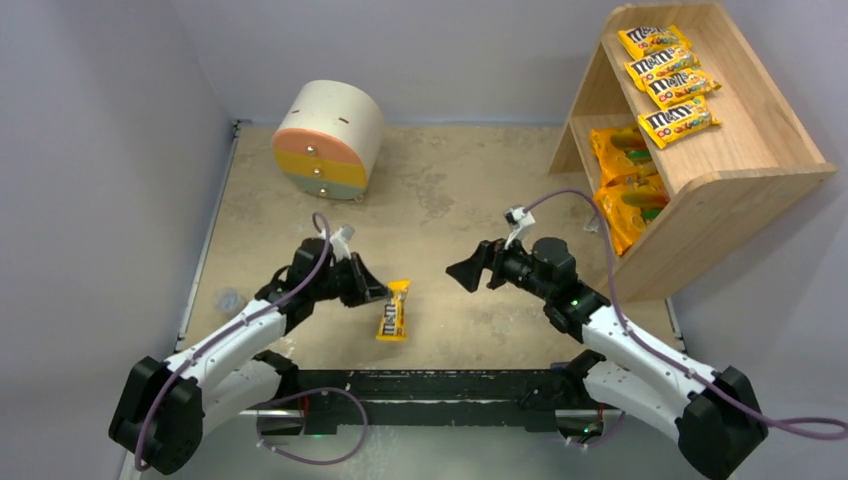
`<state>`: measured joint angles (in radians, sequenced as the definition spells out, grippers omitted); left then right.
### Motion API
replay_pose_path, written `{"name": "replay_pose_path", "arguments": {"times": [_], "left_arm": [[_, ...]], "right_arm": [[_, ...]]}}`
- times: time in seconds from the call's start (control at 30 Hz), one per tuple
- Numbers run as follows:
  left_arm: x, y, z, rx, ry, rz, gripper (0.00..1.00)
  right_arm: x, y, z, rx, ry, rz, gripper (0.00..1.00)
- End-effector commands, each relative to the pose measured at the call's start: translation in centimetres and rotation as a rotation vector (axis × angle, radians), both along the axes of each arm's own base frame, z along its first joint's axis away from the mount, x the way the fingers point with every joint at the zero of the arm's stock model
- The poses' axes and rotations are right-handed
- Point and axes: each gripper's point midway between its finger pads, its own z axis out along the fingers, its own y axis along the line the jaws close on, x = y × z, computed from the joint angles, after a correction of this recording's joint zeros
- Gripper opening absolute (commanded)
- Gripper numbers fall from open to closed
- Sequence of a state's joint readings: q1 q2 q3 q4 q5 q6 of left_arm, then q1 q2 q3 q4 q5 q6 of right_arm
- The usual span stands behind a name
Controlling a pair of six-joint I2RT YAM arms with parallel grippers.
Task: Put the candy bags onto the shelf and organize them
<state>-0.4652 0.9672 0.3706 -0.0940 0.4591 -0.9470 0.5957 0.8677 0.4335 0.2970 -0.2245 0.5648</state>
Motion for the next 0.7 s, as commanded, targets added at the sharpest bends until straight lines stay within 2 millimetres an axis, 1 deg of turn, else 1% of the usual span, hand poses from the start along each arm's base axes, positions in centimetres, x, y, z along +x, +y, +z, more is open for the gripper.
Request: {"name": "replay_pose_path", "arguments": {"times": [0.0,0.03,0.07,0.13,0.23,0.27,0.3,0.37,0.4,0.47,0.57,0.67], "left_arm": [[5.6,-1.1,6.5,-0.008,-0.172,0.08,0.0],[6.3,-1.3,7.2,-0.012,-0.169,0.091,0.0],[6.8,-1.7,7.5,-0.015,-0.147,0.099,0.0],[7.6,-2.0,7.5,0.006,-0.075,0.114,0.0],[8.6,-3.0,7.7,0.043,0.017,0.071,0.0],[8.8,-3.2,7.9,0.052,0.053,0.051,0.0],[8.9,-3.5,7.9,0.064,0.096,0.033,0.0],[8.8,-3.9,7.7,0.089,0.183,0.008,0.0],[8.6,-3.9,7.5,0.104,0.224,0.004,0.0],[8.3,-3.8,7.2,0.127,0.292,0.016,0.0],[7.8,-3.7,7.1,0.113,0.349,0.057,0.0],[7.7,-3.7,7.5,0.09,0.359,0.091,0.0]], "right_arm": [[-2.8,4.1,2.4,-0.031,-0.088,0.247,0.98],[-2.8,4.6,2.5,-0.103,-0.158,0.238,0.98],[-3.1,5.3,2.7,-0.169,-0.234,0.244,0.99],[-3.3,6.2,3.1,-0.28,-0.372,0.227,0.99],[-3.8,7.1,3.7,-0.389,-0.594,0.256,0.99],[-4.0,7.3,3.9,-0.429,-0.689,0.261,0.99],[-3.8,6.7,3.1,-0.495,-0.779,0.237,0.99],[-4.2,6.8,3.6,-0.516,-0.965,0.219,0.99],[-4.3,6.9,3.9,-0.517,-1.02,0.215,0.99],[-4.3,7.5,3.9,-0.533,-1.053,0.238,0.99],[-4.8,8.9,2.5,-0.583,-1.065,0.318,0.99],[-5.0,9.9,1.5,-0.642,-1.093,0.321,0.99]]}}
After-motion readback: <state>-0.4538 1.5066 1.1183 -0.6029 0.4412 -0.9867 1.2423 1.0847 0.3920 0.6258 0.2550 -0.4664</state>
